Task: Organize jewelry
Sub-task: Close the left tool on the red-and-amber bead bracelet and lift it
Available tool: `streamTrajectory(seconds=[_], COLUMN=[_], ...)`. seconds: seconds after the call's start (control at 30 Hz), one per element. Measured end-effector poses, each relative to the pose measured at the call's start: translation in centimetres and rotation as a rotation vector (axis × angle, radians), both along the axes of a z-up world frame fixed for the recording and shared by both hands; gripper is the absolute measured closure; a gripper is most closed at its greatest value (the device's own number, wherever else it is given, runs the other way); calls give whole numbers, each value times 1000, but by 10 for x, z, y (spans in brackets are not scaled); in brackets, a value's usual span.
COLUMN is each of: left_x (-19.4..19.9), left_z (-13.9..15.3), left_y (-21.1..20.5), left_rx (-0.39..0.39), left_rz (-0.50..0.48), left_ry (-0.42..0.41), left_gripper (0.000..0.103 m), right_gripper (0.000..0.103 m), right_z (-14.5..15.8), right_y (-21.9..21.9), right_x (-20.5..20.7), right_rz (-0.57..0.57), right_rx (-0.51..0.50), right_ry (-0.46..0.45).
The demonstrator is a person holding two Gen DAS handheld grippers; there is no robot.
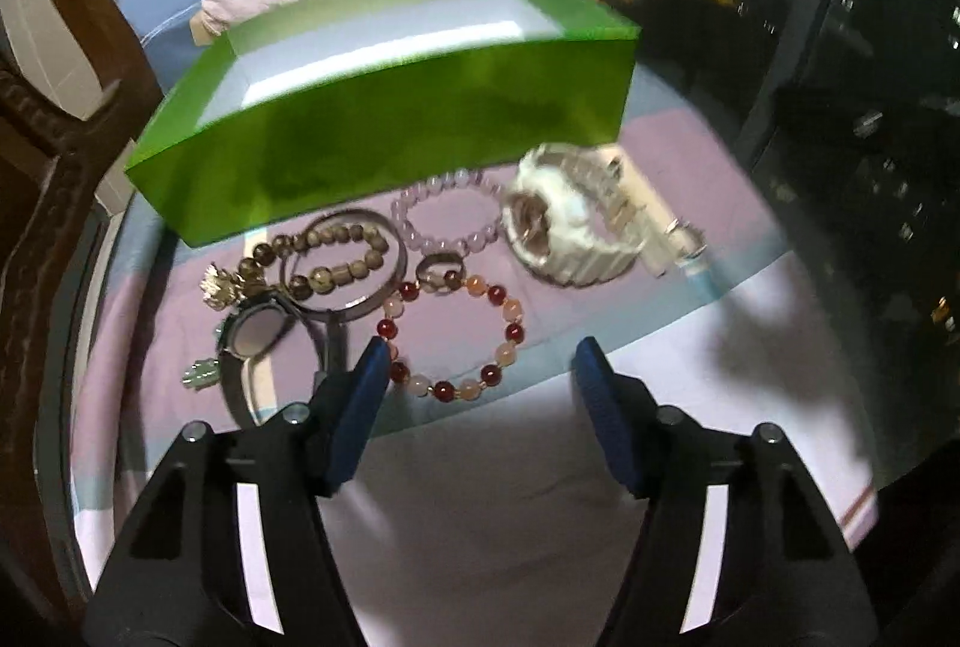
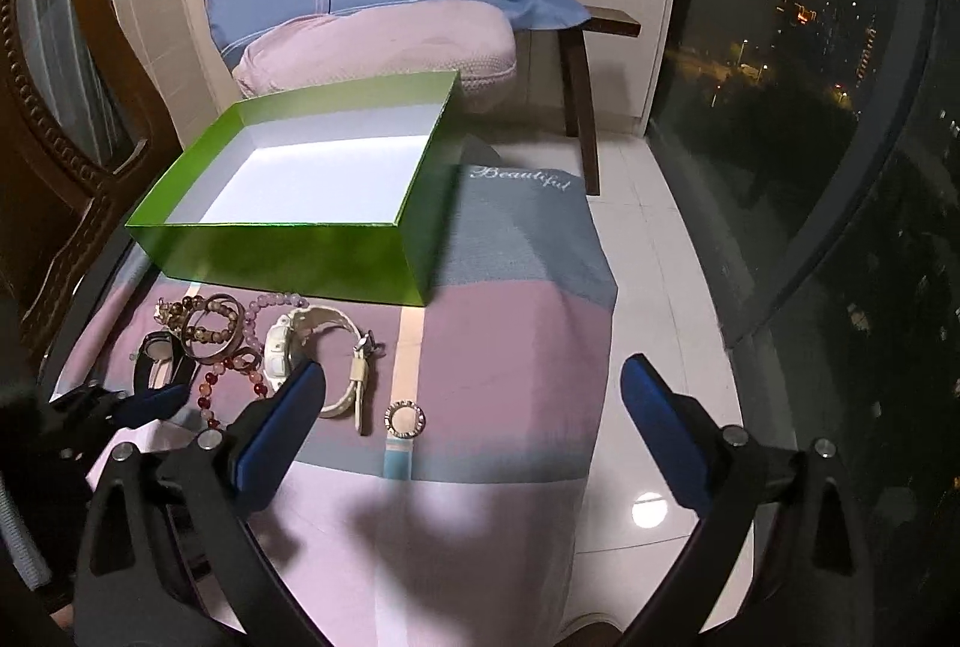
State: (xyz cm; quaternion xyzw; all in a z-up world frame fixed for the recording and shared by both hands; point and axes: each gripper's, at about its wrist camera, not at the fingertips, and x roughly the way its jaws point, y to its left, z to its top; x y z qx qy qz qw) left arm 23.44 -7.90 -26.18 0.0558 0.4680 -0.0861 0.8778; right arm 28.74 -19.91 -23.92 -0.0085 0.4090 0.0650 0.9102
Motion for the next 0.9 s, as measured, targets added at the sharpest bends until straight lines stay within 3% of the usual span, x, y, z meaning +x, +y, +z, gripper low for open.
streamTrajectory(seconds=[0.03,0.1,0.2,0.33,0.43,0.47,0.57,0.67,0.8,0.87,0.9], left_x=[3,6,8,4,-7,-11,-30,-45,-42,-37,-36], left_z=[-5,-7,-4,-1,16,27,73,109,114,97,88], left_y=[1,9,8,6,20,26,55,86,108,101,95], left_rx=[22,-49,-44,-50,-125,-144,-225,-265,-258,-235,-233], left_rz=[9,17,-3,-30,-21,-18,6,52,76,75,74], left_ry=[7,14,36,85,86,68,-31,-126,-127,-71,-43], left_gripper=[43,49,86,88,88,103,103,103,103,91,67], right_gripper=[6,6,6,6,6,6,6,6,6,6,6], right_z=[0,1,1,1,4,5,6,0,-12,-14,-14], right_y=[0,0,2,3,10,14,32,63,89,85,80], right_x=[-1,-2,-4,-6,-11,-13,-22,-31,-33,-27,-22], right_rz=[4,11,15,23,47,67,143,260,332,308,282], right_rx=[-2,-2,-1,11,20,24,32,-23,-123,-146,-141], right_ry=[-1,-2,-1,3,-2,-5,-21,-29,-19,-25,-20])
